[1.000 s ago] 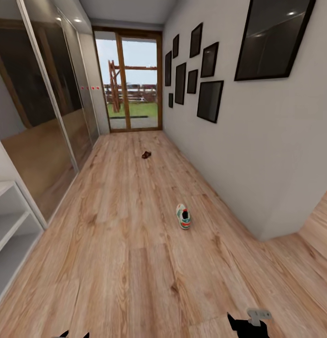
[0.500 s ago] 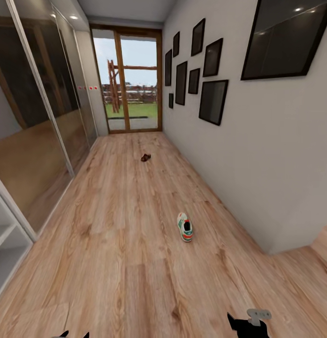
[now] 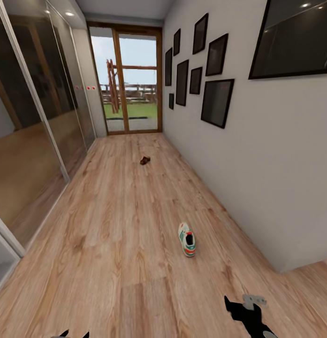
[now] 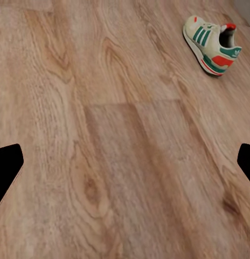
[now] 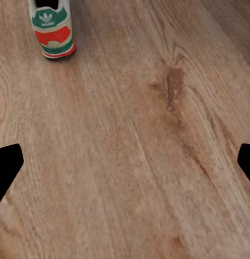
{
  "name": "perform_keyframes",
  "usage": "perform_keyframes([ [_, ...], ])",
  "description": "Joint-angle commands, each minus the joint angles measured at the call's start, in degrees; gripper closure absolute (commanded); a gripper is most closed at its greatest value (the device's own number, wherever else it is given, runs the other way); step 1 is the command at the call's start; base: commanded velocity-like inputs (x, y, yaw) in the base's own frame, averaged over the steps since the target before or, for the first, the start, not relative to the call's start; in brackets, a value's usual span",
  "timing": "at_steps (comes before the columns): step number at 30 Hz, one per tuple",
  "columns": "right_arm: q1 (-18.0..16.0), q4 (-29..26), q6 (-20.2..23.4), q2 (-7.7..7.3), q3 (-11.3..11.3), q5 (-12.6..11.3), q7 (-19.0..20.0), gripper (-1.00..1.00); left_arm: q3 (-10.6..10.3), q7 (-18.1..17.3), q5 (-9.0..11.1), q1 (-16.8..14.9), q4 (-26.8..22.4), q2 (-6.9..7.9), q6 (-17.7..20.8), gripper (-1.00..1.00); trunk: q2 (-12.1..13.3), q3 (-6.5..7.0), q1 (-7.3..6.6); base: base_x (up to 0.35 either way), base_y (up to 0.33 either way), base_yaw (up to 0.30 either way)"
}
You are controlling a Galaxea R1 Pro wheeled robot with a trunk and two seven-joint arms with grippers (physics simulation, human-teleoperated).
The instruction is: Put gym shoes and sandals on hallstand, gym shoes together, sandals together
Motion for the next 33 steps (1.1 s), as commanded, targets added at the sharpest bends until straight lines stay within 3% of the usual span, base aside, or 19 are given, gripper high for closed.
perform_keyframes([
  [1, 0.0, -1.5, -0.1, 0.41, 0.4, -0.5, -1.1, -1.0, 0.2, -0.4, 0.3, 0.0, 0.1, -0.01, 0.0, -1.0, 0.0, -0.05, 0.02, 0.339, 0.0, 0.0],
  [10, 0.0, -12.3, 3.1, 5.03, 0.5, 1.9, -12.2, -1.0, 0.2, -0.7, 0.3, 0.0, -0.6, 0.04, 0.1, -1.0, 0.0, -0.05, 0.02, 0.339, 0.0, 0.0],
  [17, -1.0, -16.2, 10.1, 7.69, 0.5, 6.0, -15.6, -1.0, 0.2, -0.7, 0.4, -0.2, -1.0, 0.11, 0.2, -1.0, 0.0, -0.05, 0.02, 0.339, 0.0, 0.0],
  [26, -2.9, -19.9, 16.1, 9.02, 0.4, 8.2, -16.4, -1.0, 0.1, -0.7, 0.3, -0.9, -1.7, 0.65, 1.1, -1.0, 0.0, -0.05, 0.02, 0.297, 0.0, 0.0],
  [33, -3.2, -20.2, 16.8, 9.13, 0.5, 8.5, -16.4, -1.0, -0.3, -0.6, 0.2, -1.7, -8.0, 0.24, 2.5, -1.0, 0.0, -0.05, 0.02, 0.071, 0.0, 0.0],
])
